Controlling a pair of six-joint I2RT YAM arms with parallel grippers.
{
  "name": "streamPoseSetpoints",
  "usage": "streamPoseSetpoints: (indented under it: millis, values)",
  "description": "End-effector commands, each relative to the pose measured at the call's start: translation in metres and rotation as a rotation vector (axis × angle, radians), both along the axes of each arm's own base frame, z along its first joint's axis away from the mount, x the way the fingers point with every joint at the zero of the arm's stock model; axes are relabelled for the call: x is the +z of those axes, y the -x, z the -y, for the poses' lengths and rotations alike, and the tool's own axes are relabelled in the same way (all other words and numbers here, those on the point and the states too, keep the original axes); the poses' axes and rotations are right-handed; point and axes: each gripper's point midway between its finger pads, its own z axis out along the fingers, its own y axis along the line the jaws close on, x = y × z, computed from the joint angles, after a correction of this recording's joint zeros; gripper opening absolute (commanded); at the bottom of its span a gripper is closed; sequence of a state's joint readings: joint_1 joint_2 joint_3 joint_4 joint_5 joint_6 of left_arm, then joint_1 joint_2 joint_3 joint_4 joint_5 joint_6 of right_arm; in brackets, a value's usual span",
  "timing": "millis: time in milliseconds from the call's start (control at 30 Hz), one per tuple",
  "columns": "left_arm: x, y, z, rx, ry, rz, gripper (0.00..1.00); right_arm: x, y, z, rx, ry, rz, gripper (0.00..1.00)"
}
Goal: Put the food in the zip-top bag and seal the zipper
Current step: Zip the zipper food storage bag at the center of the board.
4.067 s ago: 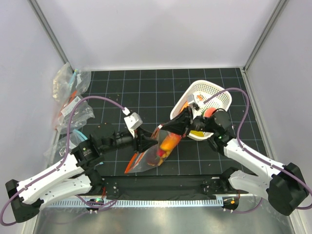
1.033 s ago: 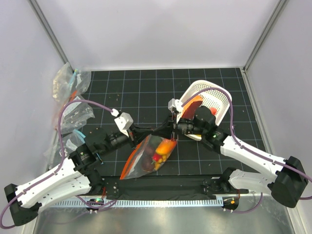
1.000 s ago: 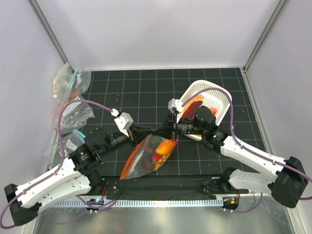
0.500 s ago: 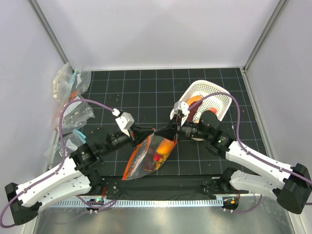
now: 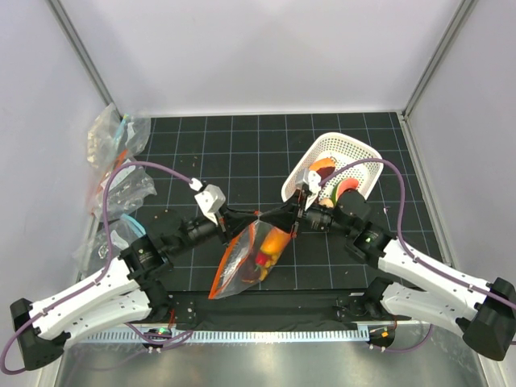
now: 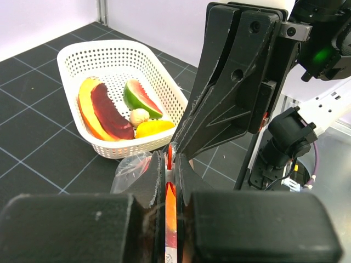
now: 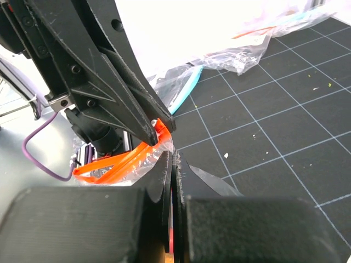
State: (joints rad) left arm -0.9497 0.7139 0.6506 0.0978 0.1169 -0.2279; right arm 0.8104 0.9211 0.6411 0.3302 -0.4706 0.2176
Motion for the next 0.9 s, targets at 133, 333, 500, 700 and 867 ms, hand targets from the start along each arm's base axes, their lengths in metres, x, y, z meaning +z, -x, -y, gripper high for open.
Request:
streamPoseSetpoints:
  millis: [133,333,500,700,867]
  values:
    - [-0.001,0.005,0.003,-0.033,-0.021,-0.015,0.25,0.045,-0.013,0.012,-0.090,-0.127,0.118,0.01]
    - [-0.005,0.002,0.006,-0.033,-0.035,-0.023,0.26,0.039,-0.011,0.001,-0.031,-0.102,0.100,0.01]
    - [-0.004,0.003,0.005,-0.032,-0.029,-0.021,0.27,0.040,-0.011,0.004,-0.044,-0.105,0.109,0.01]
    - [0.000,0.004,0.004,-0.030,-0.017,-0.012,0.32,0.037,-0.007,-0.001,-0.004,-0.093,0.102,0.01]
    - [0.000,0.000,0.003,-0.011,-0.003,0.010,0.33,0.034,-0.007,-0.007,0.020,-0.079,0.092,0.01]
